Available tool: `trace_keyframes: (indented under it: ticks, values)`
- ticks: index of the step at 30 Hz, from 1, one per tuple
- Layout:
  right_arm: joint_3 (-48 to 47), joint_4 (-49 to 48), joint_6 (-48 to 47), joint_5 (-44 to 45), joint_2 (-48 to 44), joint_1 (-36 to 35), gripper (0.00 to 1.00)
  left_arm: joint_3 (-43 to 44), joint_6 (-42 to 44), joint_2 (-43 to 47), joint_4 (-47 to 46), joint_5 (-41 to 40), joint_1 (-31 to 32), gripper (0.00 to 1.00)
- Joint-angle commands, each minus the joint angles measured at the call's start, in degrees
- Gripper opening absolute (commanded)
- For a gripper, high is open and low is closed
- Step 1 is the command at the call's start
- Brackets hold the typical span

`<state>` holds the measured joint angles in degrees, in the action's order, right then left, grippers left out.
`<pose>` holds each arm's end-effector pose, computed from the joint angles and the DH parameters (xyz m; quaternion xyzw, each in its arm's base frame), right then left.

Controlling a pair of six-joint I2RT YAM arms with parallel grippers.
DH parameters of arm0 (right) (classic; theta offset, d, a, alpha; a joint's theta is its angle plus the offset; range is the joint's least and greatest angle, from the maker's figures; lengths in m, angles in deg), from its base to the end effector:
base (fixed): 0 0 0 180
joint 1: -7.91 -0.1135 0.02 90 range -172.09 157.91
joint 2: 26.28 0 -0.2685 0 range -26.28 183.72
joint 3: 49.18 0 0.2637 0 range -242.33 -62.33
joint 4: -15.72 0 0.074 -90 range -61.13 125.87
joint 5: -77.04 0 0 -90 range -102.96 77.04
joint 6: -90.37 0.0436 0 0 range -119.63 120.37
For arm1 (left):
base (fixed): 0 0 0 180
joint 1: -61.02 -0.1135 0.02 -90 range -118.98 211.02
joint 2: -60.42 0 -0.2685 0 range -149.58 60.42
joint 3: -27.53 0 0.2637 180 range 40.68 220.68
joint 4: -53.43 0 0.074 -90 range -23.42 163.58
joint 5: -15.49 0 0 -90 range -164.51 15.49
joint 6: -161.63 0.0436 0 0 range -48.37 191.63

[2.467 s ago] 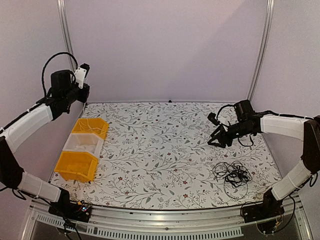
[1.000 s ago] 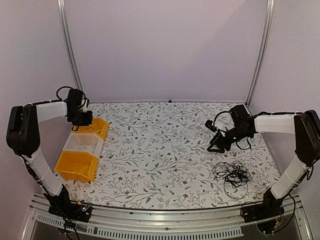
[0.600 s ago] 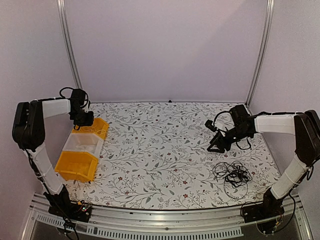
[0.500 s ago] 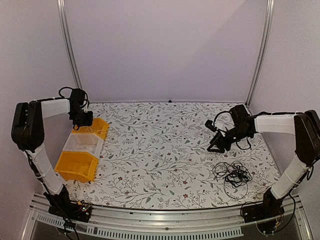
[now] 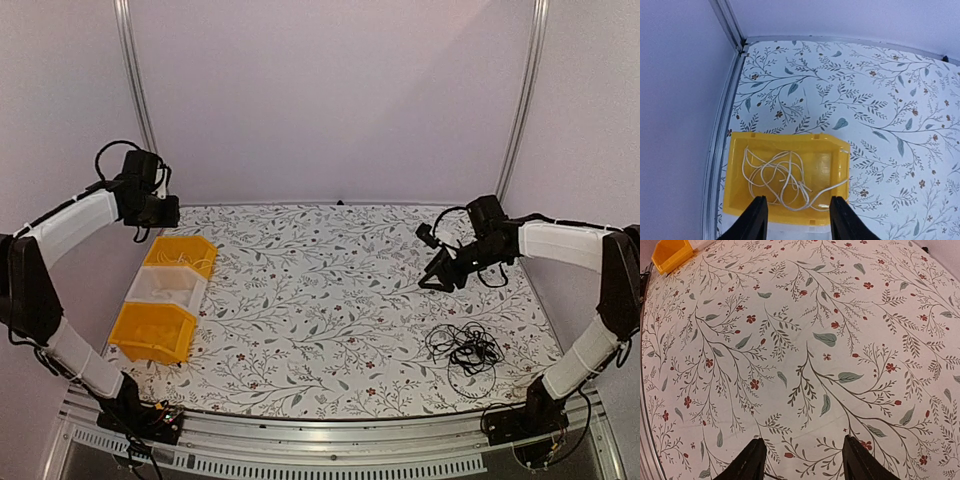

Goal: Untangle the cables

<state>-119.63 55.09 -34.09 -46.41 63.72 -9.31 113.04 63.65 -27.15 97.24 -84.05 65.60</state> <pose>0.3038 0.1193 0.1992 -0.4716 0.7968 0.2357 0.2952 0.3531 -0.0210 0.2883 -0.0586 0.9222 0.0357 0.3805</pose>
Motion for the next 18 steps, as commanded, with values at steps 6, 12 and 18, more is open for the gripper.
trace_keyframes:
  ticks: [6, 12, 18]
  values:
    - [-3.73, 10.53, -3.03, 10.89, -5.19, 5.07, 0.56, -2.99, 3.78, 8.09, -11.90, 7.30, 23.01, 0.43]
    - [-0.45, 18.57, -6.05, 15.87, -7.25, 5.38, 0.55, -3.61, 4.02, 2.38, -19.76, 8.98, 37.29, 0.43]
    - [3.33, 20.63, -10.16, 16.46, -10.42, 5.18, 0.52, 5.38, 1.17, -12.34, -18.48, 7.71, 47.62, 0.43]
